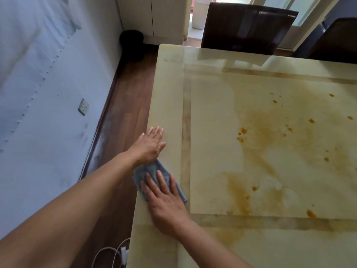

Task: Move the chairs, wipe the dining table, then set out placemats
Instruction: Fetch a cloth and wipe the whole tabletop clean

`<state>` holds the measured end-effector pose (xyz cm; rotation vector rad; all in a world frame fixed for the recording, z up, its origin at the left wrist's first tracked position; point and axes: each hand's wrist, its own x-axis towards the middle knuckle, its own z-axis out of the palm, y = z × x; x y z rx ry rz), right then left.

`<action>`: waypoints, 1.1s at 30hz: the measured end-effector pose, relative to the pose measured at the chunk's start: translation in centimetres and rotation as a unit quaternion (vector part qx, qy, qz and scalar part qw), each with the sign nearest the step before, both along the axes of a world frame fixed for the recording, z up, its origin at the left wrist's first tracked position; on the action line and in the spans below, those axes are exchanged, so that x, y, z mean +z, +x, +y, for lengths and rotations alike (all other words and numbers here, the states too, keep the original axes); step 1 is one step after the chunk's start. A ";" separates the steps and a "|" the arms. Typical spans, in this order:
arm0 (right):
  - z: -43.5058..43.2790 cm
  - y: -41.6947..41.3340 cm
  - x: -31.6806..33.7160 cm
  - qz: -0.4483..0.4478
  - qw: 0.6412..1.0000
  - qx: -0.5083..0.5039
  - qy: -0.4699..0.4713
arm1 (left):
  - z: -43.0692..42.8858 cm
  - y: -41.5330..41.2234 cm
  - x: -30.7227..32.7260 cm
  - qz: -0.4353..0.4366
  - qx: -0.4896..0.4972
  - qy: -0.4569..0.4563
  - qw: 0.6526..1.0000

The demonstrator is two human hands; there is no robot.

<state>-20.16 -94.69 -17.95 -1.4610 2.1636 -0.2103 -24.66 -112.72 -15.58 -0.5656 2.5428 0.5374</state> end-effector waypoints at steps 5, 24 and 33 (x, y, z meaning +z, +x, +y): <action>4.1 -1.5 -0.4 0.008 0.999 0.030 0.005 | 2.0 1.8 -0.1 0.000 0.010 -0.012 1.000; 9.1 4.1 -0.2 -0.060 0.997 -0.047 0.002 | 8.3 6.1 0.6 -0.032 0.059 -0.018 0.998; 11.0 8.9 1.0 -0.089 0.984 0.150 0.040 | 8.9 6.9 0.1 -0.020 0.038 -0.071 0.997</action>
